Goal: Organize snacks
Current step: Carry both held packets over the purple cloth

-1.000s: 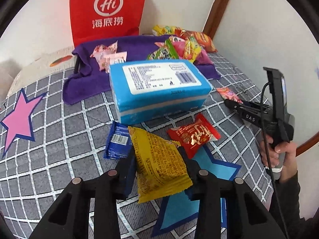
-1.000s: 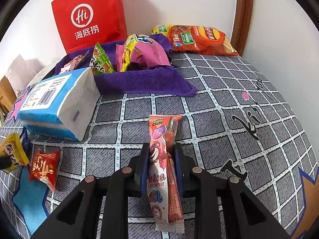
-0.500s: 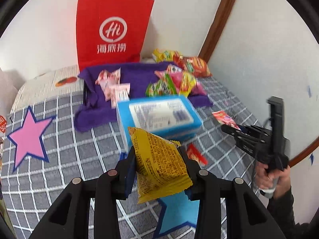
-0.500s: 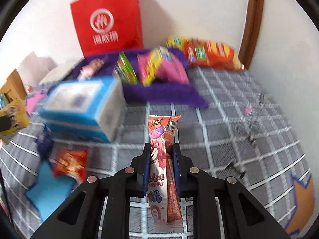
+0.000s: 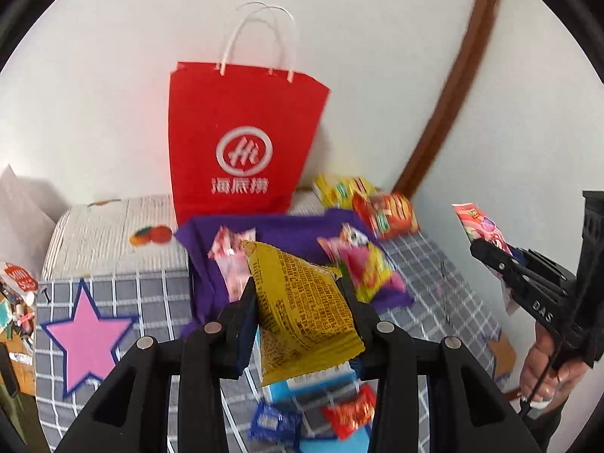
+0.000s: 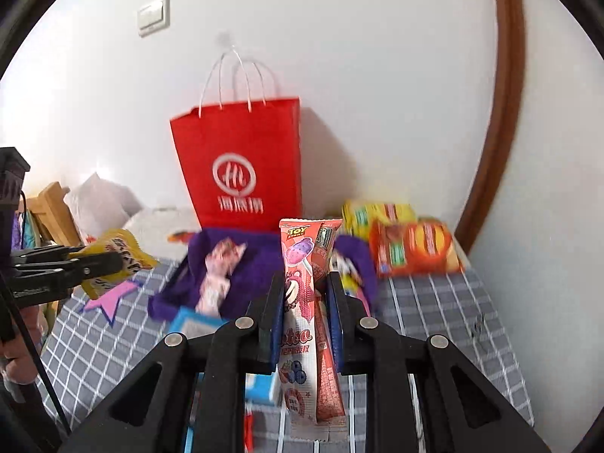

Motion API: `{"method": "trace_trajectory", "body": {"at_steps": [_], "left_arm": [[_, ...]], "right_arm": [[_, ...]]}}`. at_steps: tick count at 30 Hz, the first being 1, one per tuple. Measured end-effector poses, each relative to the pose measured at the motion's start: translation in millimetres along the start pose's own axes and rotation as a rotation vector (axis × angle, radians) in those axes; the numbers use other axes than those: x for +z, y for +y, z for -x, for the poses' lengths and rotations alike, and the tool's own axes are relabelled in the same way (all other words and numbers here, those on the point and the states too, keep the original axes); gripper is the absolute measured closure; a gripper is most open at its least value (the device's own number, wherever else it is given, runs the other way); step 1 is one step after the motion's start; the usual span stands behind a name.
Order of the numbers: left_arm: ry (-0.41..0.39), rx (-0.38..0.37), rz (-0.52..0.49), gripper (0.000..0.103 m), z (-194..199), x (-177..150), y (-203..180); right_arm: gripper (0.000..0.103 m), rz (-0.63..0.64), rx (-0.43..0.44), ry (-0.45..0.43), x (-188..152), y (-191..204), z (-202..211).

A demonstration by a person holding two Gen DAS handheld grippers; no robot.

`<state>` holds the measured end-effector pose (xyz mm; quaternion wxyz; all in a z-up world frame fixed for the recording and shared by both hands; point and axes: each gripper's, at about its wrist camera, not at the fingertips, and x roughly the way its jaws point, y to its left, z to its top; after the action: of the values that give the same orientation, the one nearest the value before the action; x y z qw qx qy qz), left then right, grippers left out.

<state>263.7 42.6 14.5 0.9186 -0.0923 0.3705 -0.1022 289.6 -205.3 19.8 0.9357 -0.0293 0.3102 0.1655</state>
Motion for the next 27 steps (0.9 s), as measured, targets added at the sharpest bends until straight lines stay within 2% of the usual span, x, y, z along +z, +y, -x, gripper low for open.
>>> {"method": "trace_trajectory", "body": {"at_steps": [6,8,11,14,17,21,24,27], "left_arm": [[-0.03,0.039,0.052,0.066,-21,37,17],[-0.035,0.048,0.066,0.066,-29,41,25],[-0.019,0.059,0.104,0.066,-43,41,43],[0.022,0.071,0.144,0.066,-56,41,60],[0.031,0.089,0.168,0.066,-64,40,70],[0.059,0.102,0.169,0.066,-79,38,72],[0.091,0.104,0.167,0.066,-90,34,69],[0.104,0.097,0.173,0.066,-93,32,69]], "right_arm": [[0.082,0.027,0.016,0.001,42,12,-40],[0.082,0.029,0.028,0.008,54,17,-56],[0.082,0.065,0.091,0.038,67,29,-82],[0.082,0.094,0.106,0.063,68,37,-113],[0.082,0.074,0.131,0.094,61,35,-140],[0.082,0.08,0.122,0.209,45,28,-183],[0.082,0.034,0.092,0.27,41,16,-201],[0.082,0.01,0.111,0.293,38,8,-205]]}}
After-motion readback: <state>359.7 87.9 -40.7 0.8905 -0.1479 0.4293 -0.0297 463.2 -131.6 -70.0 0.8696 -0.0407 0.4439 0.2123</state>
